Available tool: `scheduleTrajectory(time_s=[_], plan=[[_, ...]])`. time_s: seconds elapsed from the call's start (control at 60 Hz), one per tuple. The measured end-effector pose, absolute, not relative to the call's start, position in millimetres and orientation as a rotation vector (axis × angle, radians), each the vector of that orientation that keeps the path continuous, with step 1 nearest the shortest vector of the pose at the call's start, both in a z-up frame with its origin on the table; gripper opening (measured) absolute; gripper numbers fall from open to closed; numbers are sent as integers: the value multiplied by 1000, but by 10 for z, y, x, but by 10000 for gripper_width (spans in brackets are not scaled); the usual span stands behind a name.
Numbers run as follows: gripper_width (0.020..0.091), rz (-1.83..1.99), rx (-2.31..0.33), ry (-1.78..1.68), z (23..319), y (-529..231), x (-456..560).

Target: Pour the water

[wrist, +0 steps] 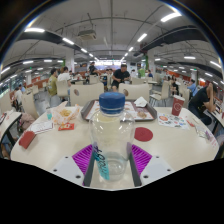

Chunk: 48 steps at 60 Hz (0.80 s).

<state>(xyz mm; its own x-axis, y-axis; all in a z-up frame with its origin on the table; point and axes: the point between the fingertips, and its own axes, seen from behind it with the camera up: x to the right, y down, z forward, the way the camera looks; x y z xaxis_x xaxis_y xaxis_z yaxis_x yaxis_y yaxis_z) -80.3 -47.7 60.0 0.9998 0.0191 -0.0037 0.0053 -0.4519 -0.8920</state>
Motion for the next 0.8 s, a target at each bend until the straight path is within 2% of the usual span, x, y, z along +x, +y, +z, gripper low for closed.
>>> scheduleTrajectory(time_s=[0.067,0.217,0.317,0.467,0.617,0.8], plan=[[553,14,-2027,-13,612,-437,-808],[424,13,-2054,-7,605,-445,-802],[423,-1,-2076,-16,678,-462,-830],[421,-130,-2056,-53,1089,-352,-617],[420,-440,-2009,-240,1552,14,-112],[419,-911,-1909,-590,1891,528,425]])
